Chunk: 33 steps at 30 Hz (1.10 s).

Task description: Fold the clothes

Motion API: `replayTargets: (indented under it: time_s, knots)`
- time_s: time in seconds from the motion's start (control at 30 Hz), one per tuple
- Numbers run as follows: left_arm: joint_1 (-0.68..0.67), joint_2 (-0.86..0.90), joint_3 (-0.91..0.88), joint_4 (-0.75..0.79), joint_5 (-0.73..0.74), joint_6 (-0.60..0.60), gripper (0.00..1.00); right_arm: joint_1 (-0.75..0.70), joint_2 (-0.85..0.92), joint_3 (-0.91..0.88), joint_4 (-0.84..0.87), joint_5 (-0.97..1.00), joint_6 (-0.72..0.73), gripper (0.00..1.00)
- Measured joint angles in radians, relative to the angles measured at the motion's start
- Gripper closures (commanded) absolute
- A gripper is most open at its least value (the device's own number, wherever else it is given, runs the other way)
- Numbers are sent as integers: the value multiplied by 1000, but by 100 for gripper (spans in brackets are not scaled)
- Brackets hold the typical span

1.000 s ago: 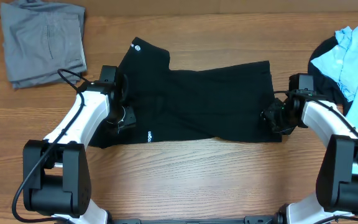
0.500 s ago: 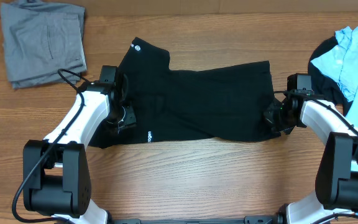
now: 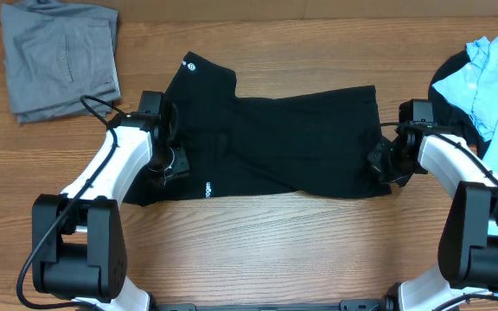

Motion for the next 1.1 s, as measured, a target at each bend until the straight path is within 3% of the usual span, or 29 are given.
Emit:
replayTargets:
  time_s: [0.13, 0.57, 0.73, 1.0, 1.1]
  knots:
    - [0, 0, 0, 0, 0, 0, 55, 0, 0, 1, -5, 5, 0, 96]
    - [0, 0, 0, 0, 0, 23, 55, 0, 2, 62, -89, 47, 3, 96]
    - [0, 0, 0, 0, 0, 23, 54, 0, 5, 84, -112, 48, 4, 88]
    - [0, 0, 0, 0, -1, 23, 54, 1, 5, 122, -160, 56, 4, 87]
    - [0, 0, 0, 0, 0, 23, 54, 1, 5, 122, -164, 58, 5, 82]
